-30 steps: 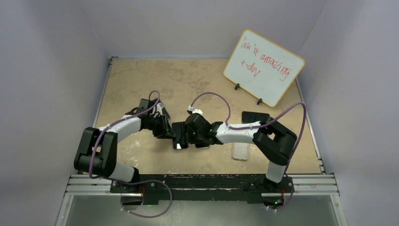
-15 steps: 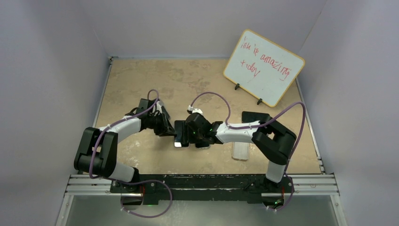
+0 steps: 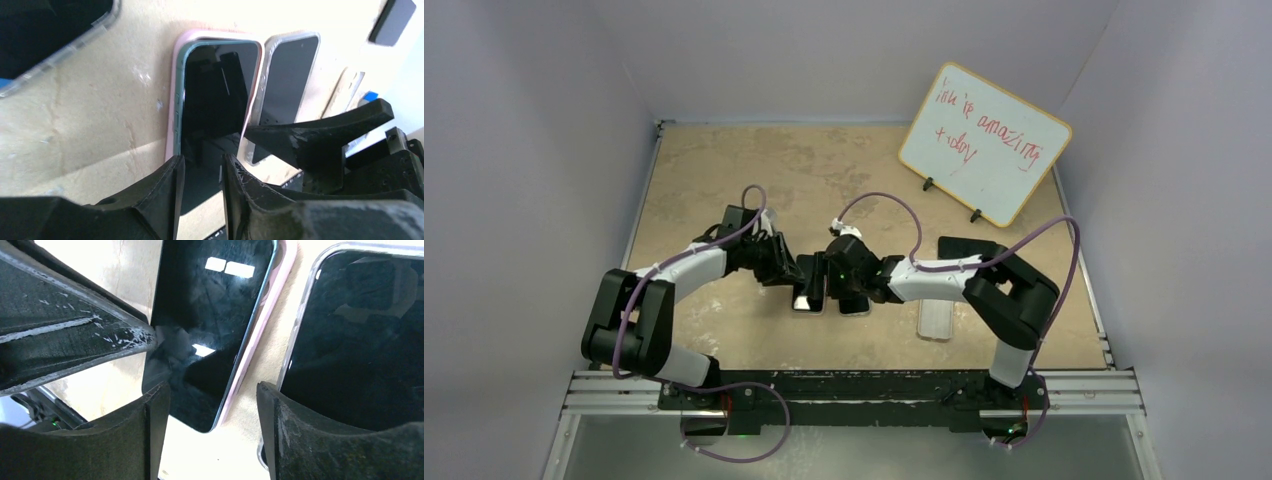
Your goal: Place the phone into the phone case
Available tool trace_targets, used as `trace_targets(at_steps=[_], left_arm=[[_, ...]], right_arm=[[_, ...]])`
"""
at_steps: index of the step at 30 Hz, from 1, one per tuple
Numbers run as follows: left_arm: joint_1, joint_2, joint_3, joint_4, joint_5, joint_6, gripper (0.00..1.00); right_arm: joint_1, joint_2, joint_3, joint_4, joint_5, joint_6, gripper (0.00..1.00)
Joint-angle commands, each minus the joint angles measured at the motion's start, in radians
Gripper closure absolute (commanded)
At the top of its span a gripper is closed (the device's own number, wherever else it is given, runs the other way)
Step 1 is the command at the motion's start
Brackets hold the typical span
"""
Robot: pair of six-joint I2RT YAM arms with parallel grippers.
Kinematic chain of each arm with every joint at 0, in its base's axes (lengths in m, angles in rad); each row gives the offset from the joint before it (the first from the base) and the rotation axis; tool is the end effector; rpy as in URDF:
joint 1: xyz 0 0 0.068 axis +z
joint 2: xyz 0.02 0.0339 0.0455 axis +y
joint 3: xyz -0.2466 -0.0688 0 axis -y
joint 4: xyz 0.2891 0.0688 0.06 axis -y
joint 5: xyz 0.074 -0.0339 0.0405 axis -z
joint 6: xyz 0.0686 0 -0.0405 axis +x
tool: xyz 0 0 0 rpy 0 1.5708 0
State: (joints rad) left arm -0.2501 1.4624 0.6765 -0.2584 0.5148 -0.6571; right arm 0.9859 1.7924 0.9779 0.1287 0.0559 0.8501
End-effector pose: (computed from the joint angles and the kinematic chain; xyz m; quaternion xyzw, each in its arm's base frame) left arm 0.2894 -0.1088 0.0809 -0.1238 0.9279 -0.3312 0.1185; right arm 0.2387 0.3535 0.0947 -0.0494 0.9021 0.3247 0.2801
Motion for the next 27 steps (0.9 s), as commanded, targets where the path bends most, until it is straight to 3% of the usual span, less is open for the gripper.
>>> trace_targets(at_steps=[1,7,27], left_arm=[[0.002,-0.019,0.085,-0.062,-0.099,0.062,0.63],[0.038,0.033,0.130,-0.079,-0.048,0.102,0.58],[0.046,0.156,0.131,0.001,0.082,0.154,0.86]], right_arm=[[-0.038,-0.042,-0.010,0.002,0.016,0.009,0.33],[-0.056,-0.022,0.043,-0.023,0.001,-0.013,0.33],[-0.063,0.082,0.166,-0.053,0.017,-0.007,0.31]])
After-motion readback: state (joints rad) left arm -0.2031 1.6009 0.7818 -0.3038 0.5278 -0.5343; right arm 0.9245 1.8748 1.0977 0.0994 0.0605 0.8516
